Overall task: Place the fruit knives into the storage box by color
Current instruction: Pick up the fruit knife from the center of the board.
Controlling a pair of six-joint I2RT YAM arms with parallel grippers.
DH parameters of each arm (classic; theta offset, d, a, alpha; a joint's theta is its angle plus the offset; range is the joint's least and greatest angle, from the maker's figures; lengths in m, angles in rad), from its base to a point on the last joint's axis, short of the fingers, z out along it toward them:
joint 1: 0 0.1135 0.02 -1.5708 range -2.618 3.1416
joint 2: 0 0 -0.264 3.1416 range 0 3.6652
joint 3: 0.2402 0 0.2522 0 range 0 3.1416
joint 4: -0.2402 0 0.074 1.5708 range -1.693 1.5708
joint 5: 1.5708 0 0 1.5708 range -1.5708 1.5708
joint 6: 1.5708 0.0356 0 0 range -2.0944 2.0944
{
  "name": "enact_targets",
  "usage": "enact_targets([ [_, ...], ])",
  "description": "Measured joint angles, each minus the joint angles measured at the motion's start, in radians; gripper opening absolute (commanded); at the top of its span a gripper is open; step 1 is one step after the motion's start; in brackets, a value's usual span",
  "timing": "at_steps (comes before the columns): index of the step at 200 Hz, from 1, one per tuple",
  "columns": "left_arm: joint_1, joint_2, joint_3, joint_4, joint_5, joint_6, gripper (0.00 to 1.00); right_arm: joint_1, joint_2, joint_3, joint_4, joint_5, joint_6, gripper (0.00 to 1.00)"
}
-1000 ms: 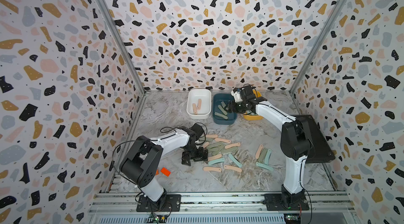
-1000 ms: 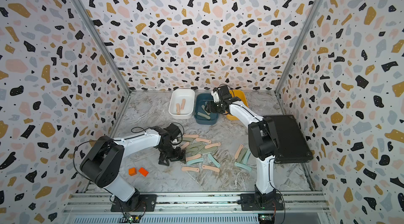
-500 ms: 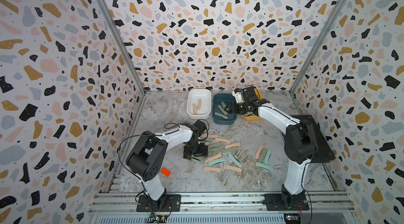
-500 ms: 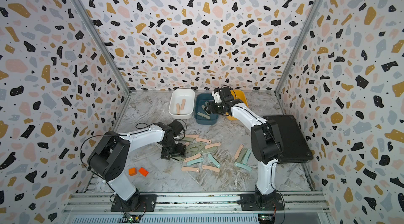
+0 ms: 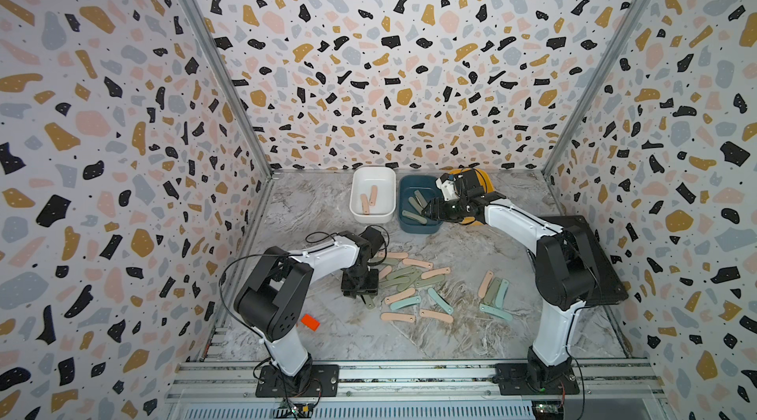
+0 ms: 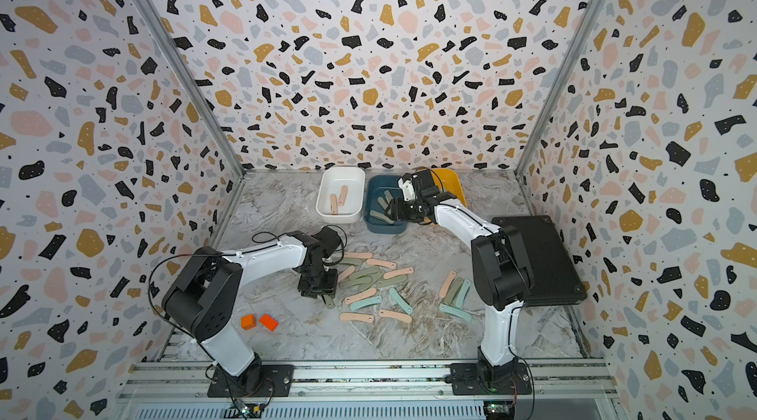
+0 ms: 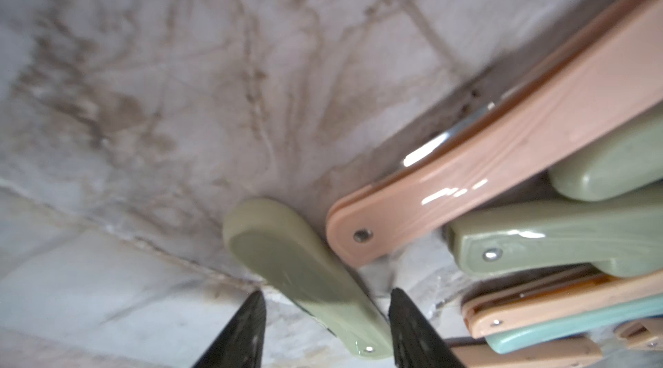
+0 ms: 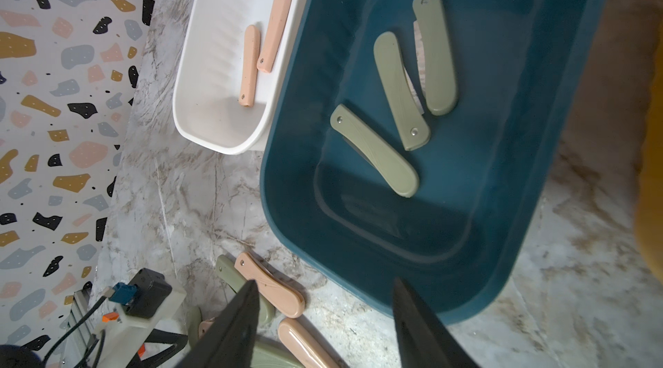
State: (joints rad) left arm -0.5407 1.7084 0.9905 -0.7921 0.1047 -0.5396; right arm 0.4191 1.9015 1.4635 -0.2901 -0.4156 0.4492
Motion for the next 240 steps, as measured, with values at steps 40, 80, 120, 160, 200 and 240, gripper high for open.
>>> enact_targets([
  [40,0.026,-0.002,-0.005,0.0,-0.005,0.002,0.4,0.0,-0.036,-0.033,0.015,-0.004,0.011,0.64],
  [80,0.043,-0.002,-0.004,-0.01,0.002,0.005,0.28,0.0,-0.081,-0.093,0.022,-0.008,0.025,0.73],
  [120,0.046,-0.031,-0.003,-0.018,0.002,0.005,0.22,0.0,-0.146,-0.176,0.018,-0.005,0.041,0.89],
  [160,0.047,-0.117,0.071,-0.068,-0.001,0.006,0.22,0.0,-0.222,-0.278,0.014,0.005,0.049,1.0],
  [200,0.047,-0.086,0.275,-0.118,-0.001,0.03,0.2,0.0,-0.319,-0.399,-0.001,0.042,0.052,1.0],
  [240,0.038,0.14,0.645,-0.154,-0.002,0.071,0.18,0.0,-0.396,-0.472,-0.045,0.085,0.044,1.0],
])
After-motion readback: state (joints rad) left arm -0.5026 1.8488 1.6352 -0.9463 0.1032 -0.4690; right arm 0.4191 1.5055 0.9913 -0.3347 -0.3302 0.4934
